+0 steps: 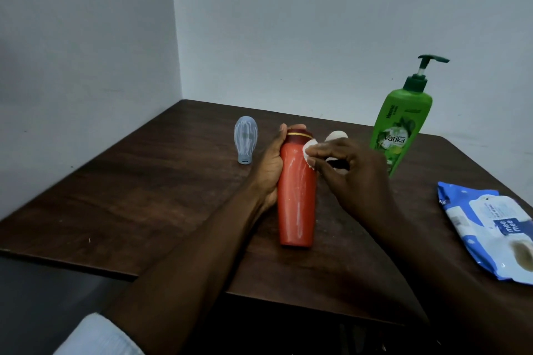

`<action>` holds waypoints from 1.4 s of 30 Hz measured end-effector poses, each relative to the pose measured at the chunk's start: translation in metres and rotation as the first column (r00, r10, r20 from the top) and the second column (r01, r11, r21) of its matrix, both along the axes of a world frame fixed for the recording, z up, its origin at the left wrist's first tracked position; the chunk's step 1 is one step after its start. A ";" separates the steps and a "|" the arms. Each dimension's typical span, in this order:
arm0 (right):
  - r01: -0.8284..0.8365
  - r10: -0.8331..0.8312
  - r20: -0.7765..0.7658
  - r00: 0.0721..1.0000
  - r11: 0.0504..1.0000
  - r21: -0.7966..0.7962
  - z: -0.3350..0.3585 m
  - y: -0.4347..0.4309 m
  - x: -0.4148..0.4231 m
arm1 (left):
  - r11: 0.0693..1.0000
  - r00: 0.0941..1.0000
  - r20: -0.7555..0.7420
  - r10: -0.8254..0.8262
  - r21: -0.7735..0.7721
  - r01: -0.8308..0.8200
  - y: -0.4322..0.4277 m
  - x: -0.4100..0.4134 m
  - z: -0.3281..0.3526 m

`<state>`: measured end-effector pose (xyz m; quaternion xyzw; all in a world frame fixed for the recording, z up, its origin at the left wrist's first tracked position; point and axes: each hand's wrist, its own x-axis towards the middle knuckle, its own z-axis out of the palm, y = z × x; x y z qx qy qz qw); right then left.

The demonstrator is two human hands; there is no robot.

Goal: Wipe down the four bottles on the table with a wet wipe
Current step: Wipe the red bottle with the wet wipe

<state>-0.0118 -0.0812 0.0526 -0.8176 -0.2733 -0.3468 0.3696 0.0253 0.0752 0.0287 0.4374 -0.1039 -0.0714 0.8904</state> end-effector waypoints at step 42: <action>-0.023 0.017 -0.140 0.990 0.999 -0.047 0.032 0.007 0.007 | 0.994 0.998 0.056 -0.041 -0.101 0.046 -0.001 0.004 -0.005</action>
